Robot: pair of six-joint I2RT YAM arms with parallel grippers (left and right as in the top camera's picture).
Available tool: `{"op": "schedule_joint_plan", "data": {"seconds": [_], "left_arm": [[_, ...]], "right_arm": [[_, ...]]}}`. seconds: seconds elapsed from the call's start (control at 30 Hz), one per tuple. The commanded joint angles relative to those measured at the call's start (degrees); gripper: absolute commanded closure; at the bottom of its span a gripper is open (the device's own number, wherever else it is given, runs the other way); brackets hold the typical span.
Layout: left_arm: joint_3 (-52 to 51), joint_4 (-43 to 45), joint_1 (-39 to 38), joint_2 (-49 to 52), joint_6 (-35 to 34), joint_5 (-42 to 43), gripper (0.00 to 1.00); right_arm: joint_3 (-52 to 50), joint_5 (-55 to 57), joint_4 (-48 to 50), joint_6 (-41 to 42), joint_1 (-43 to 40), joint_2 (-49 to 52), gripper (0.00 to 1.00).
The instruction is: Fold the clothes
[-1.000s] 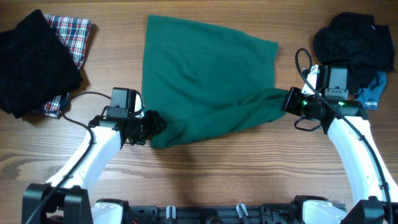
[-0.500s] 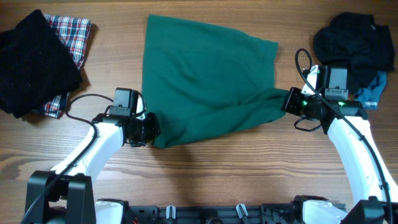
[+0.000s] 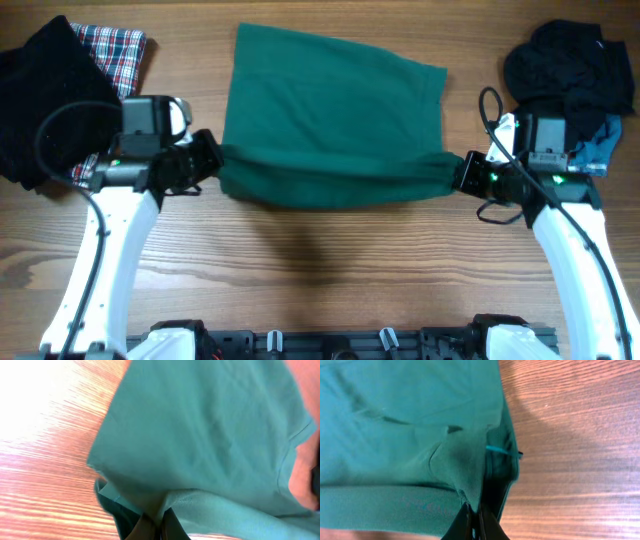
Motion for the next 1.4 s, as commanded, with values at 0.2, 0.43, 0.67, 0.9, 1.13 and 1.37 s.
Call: {"op": "schedule_joint_plan", "data": {"seconds": [0.2,0.43,0.67,0.9,1.13,1.37], "left_arm": [[1.01,-6.38,3.48,-13.25,3.50,-2.32,0.96],[1.01,-11.28,3.48,-20.63,3.50,-3.82,0.96],[0.98,-11.28,3.48,-20.74,3.45,-6.27,0.96],[0.98,6.10,3.21,-7.19,3.50,-5.86,0.96],[0.98,17.55,-3.37,8.26,4.52,-5.07,0.96],[0.98,13.18,-4.00,8.33,4.59,-5.09,0.96]], "right_arm": [[1.79,-0.26,-10.05,0.57,-0.15,-14.69,0.96],[2.29,-0.24,-16.22,1.01,-0.15,-20.35,0.96],[2.29,3.15,-16.41,2.23,-0.15,-20.44,0.96],[2.29,4.11,0.22,1.62,-0.15,-7.41,0.96],[2.29,2.12,9.75,0.46,-0.15,8.48,0.96],[2.29,3.65,12.63,0.35,-0.15,10.10,0.96]]}}
